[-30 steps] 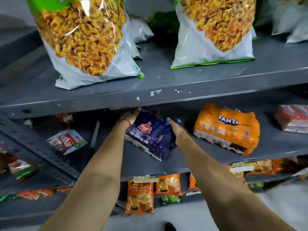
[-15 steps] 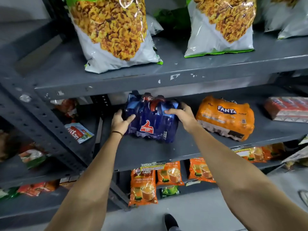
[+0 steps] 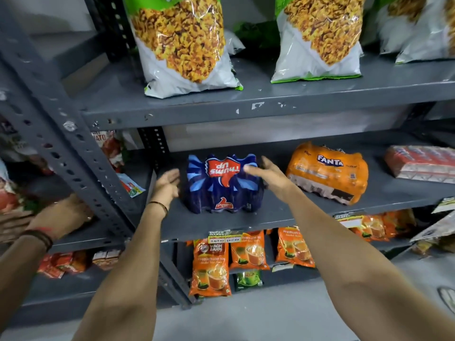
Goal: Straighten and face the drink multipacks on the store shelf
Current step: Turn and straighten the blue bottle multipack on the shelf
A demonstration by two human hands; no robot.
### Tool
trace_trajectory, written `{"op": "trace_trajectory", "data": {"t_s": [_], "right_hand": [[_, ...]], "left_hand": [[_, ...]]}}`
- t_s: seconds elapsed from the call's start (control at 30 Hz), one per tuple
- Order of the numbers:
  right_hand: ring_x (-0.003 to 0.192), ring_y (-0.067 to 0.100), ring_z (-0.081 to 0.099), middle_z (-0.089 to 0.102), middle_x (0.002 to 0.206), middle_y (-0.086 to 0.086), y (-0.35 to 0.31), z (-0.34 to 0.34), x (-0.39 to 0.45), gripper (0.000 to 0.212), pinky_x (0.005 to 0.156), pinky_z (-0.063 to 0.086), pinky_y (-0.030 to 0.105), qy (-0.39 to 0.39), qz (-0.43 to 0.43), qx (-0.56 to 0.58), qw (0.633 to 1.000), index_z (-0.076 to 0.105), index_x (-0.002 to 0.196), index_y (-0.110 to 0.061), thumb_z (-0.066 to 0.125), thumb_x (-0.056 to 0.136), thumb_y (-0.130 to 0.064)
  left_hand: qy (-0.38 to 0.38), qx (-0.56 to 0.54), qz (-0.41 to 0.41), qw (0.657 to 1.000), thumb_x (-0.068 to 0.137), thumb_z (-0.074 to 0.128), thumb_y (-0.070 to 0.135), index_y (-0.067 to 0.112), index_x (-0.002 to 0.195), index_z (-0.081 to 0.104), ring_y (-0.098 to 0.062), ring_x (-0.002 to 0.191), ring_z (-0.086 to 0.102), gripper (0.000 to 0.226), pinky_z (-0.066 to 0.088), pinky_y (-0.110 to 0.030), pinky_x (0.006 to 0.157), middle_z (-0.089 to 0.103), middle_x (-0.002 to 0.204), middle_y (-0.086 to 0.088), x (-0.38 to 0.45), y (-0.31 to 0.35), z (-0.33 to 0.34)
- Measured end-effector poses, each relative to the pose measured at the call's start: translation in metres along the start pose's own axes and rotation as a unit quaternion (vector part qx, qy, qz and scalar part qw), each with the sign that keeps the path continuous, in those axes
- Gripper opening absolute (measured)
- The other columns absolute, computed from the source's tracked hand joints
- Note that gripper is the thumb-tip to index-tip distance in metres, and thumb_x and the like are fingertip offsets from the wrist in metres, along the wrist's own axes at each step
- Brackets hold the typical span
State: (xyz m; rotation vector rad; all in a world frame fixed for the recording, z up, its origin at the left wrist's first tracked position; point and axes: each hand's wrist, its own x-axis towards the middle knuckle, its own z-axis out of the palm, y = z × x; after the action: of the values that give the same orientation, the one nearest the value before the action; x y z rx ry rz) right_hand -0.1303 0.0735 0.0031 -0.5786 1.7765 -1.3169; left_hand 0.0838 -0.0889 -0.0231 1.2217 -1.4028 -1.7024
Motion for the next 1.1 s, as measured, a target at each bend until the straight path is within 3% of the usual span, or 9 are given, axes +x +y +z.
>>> {"op": "trace_trajectory", "data": {"t_s": [0.13, 0.33, 0.53, 0.63, 0.7, 0.77, 0.8, 0.9, 1.1], "right_hand": [[0.124, 0.034, 0.053, 0.051, 0.14, 0.017, -0.019, 0.011, -0.01, 0.081, 0.099, 0.047, 0.042, 0.197, 0.041, -0.085, 0.976, 0.043, 0.139, -0.005, 0.047, 0.085, -0.066], [0.128, 0.039, 0.048, 0.043, 0.146, 0.022, -0.045, 0.034, -0.01, 0.087, 0.106, 0.043, 0.049, 0.101, 0.098, -0.212, 0.967, 0.037, 0.143, -0.005, 0.029, 0.088, -0.071], [0.129, 0.04, 0.046, 0.041, 0.149, 0.017, -0.054, 0.031, 0.006, 0.077, 0.103, 0.043, 0.056, 0.108, 0.106, 0.04, 0.988, 0.034, 0.146, -0.015, 0.038, 0.088, -0.065], [0.133, 0.037, 0.042, 0.037, 0.15, 0.018, -0.061, 0.033, 0.008, 0.066, 0.104, 0.044, 0.048, 0.068, 0.074, 0.211, 0.972, 0.029, 0.148, -0.014, 0.046, 0.095, -0.049], [0.095, 0.027, 0.063, 0.058, 0.113, 0.019, -0.057, 0.039, 0.011, 0.051, 0.079, 0.053, 0.03, 0.023, 0.06, 0.257, 0.964, 0.043, 0.133, -0.011, 0.049, 0.096, -0.045], [0.052, 0.014, 0.062, 0.063, 0.073, 0.01, -0.049, 0.053, 0.009, 0.039, 0.049, 0.047, 0.019, -0.006, 0.048, 0.199, 0.979, 0.054, 0.104, -0.005, 0.043, 0.099, -0.042], [0.053, 0.011, 0.064, 0.067, 0.071, 0.008, -0.046, 0.059, 0.008, 0.041, 0.051, 0.05, 0.019, -0.01, 0.04, 0.15, 0.988, 0.057, 0.097, -0.007, 0.041, 0.099, -0.044], [0.108, 0.025, 0.064, 0.064, 0.125, 0.014, -0.044, 0.076, 0.031, 0.065, 0.095, 0.051, 0.034, 0.002, 0.012, -0.026, 1.0, 0.055, 0.124, -0.01, 0.059, 0.082, -0.06], [0.113, 0.028, 0.061, 0.059, 0.126, 0.011, -0.075, 0.089, 0.007, 0.088, 0.084, 0.05, 0.03, 0.006, 0.001, -0.483, 0.876, 0.049, 0.13, -0.004, 0.076, 0.067, -0.058]], "left_hand": [[0.01, -0.083, -0.006, 0.997, 0.097, 0.036, 0.015, 0.01, 0.14, 0.043, -0.021, 0.139, 0.036, 0.044, 0.027, -0.035, 0.111, 0.042, 0.149, -0.003, -0.001, 0.035, 0.022], [0.037, 0.12, 0.041, 0.991, 0.098, 0.044, 0.031, 0.006, 0.122, 0.058, -0.022, 0.104, 0.055, 0.037, 0.043, -0.02, 0.078, 0.059, 0.121, -0.006, 0.002, 0.033, 0.042], [0.208, 0.101, 0.007, 0.973, 0.088, 0.041, 0.057, 0.008, 0.079, 0.071, -0.038, 0.097, 0.066, 0.058, 0.051, -0.043, 0.091, 0.073, 0.095, -0.019, -0.001, 0.012, 0.011], [0.179, 0.036, -0.046, 0.982, 0.09, 0.047, 0.049, 0.01, 0.061, 0.062, -0.03, 0.065, 0.061, 0.05, 0.052, -0.037, 0.071, 0.064, 0.046, -0.002, -0.005, -0.004, -0.003], [0.121, 0.018, -0.069, 0.99, 0.093, 0.051, 0.039, 0.002, 0.081, 0.065, -0.023, 0.066, 0.057, 0.042, 0.048, -0.032, 0.064, 0.067, 0.064, -0.006, -0.016, -0.007, -0.001], [0.067, 0.007, -0.096, 0.993, 0.094, 0.048, 0.041, -0.001, 0.107, 0.063, -0.028, 0.092, 0.062, 0.046, 0.049, -0.035, 0.076, 0.065, 0.102, -0.016, -0.029, -0.008, 0.001], [0.046, -0.002, -0.105, 0.993, 0.095, 0.045, 0.044, -0.002, 0.117, 0.059, -0.032, 0.107, 0.06, 0.053, 0.047, -0.037, 0.084, 0.062, 0.116, -0.02, -0.037, -0.008, 0.002], [0.009, -0.028, -0.11, 0.993, 0.097, 0.032, 0.05, -0.006, 0.128, 0.051, -0.037, 0.125, 0.05, 0.067, 0.044, -0.04, 0.094, 0.053, 0.133, -0.026, -0.06, -0.007, 0.012], [-0.071, -0.083, -0.16, 0.981, 0.094, 0.018, 0.061, -0.009, 0.125, 0.053, -0.037, 0.112, 0.057, 0.084, 0.049, -0.041, 0.09, 0.064, 0.112, -0.024, -0.082, -0.016, 0.042]]}}
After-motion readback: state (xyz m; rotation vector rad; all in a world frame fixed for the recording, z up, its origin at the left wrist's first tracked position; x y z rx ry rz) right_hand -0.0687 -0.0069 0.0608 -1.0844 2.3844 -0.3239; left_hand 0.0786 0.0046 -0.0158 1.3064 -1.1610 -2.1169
